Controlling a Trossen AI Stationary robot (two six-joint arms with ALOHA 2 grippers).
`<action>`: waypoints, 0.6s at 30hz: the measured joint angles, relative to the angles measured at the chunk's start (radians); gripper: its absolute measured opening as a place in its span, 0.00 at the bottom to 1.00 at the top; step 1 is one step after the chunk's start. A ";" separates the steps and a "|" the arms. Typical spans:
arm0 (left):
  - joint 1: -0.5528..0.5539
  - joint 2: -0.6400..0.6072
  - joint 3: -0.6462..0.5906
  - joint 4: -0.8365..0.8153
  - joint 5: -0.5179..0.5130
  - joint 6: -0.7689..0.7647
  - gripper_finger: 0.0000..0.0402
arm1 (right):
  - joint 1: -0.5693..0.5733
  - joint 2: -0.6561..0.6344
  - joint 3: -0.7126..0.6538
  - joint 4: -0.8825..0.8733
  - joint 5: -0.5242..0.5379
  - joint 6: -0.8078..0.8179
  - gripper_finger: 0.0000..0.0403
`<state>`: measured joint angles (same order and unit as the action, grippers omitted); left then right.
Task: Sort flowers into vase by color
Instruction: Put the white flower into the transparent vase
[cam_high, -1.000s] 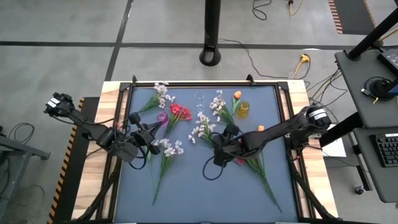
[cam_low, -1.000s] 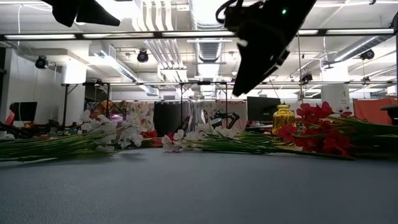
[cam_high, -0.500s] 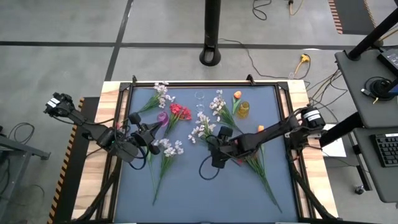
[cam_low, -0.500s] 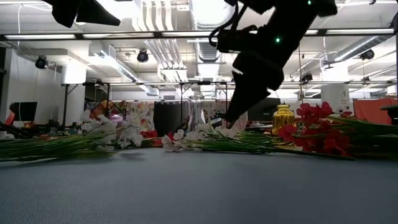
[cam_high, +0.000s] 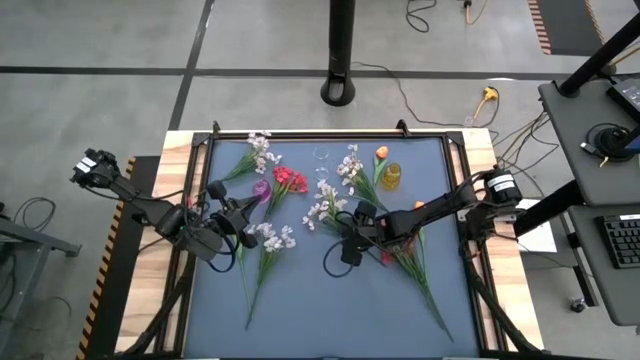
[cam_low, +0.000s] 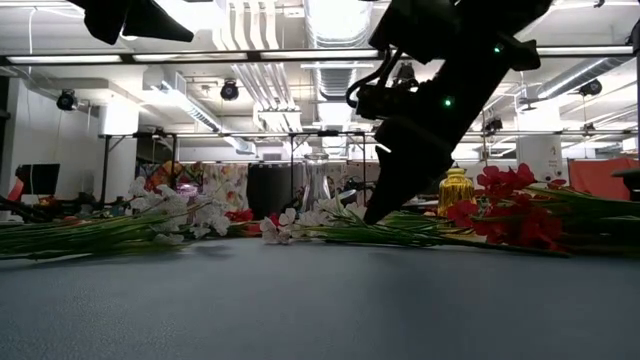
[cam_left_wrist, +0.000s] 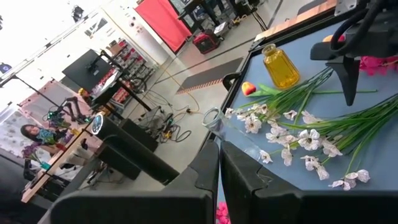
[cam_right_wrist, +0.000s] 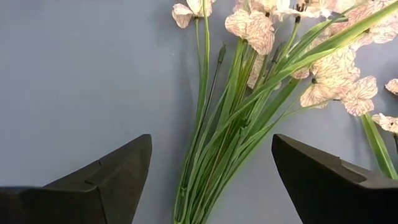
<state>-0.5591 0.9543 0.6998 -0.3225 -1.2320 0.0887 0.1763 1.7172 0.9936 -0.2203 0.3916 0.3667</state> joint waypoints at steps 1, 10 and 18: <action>0.000 0.000 0.000 0.000 0.000 0.000 0.00 | -0.002 0.000 0.000 0.000 0.000 0.000 0.80; 0.000 0.001 0.000 0.001 0.001 -0.018 0.00 | -0.024 0.000 -0.022 0.066 0.000 -0.025 0.79; 0.000 0.008 0.000 0.001 0.002 -0.026 0.00 | -0.033 0.001 -0.071 0.121 -0.007 -0.011 0.79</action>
<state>-0.5588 0.9627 0.6994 -0.3218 -1.2301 0.0622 0.1429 1.7180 0.9221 -0.0992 0.3843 0.3554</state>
